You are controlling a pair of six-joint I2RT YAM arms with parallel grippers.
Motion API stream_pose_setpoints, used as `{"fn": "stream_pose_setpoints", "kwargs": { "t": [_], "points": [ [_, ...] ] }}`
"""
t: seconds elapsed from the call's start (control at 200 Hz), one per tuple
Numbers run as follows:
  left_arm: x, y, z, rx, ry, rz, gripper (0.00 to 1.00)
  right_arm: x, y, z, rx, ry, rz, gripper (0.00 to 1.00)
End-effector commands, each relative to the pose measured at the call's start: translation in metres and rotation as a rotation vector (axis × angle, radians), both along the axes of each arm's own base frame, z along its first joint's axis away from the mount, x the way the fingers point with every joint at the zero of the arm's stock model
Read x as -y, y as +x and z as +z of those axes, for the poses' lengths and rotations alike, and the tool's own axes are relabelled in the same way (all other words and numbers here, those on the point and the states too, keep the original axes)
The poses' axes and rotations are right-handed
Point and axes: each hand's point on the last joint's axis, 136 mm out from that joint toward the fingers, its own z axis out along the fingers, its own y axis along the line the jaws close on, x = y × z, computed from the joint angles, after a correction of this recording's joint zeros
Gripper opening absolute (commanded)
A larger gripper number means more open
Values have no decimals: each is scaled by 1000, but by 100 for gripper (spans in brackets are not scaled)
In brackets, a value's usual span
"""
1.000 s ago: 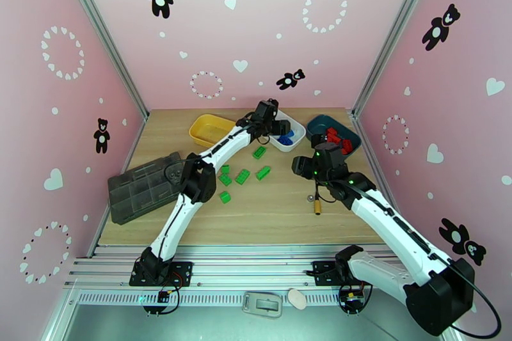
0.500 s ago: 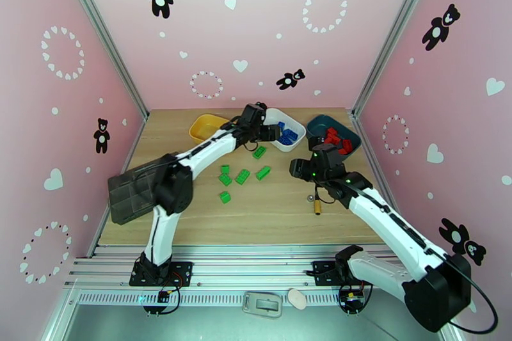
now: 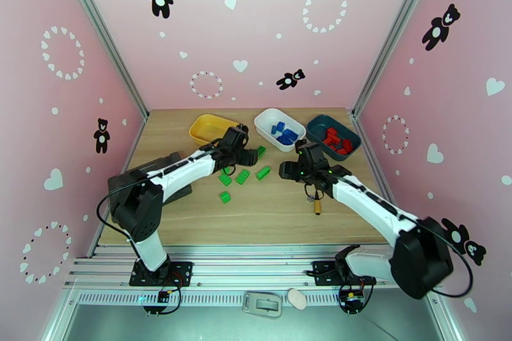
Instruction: Sort the legos into containers by color
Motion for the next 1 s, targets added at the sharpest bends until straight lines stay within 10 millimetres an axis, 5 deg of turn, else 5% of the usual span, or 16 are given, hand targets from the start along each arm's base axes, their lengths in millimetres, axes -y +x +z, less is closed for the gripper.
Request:
{"fn": "stream_pose_setpoints", "kwargs": {
  "t": [0.0, 0.385, 0.996],
  "points": [
    [11, -11, 5, 48, -5, -78, 76, -16, 7, -3, -3, 26, 28, 71],
    [44, -25, -52, -5, 91, -208, 72, 2, -23, -45, -67, -36, 14, 75],
    [76, -5, -76, -8, 193, -244, 48, 22, -40, -38, -37, -39, -21, 74]
  ]
}}
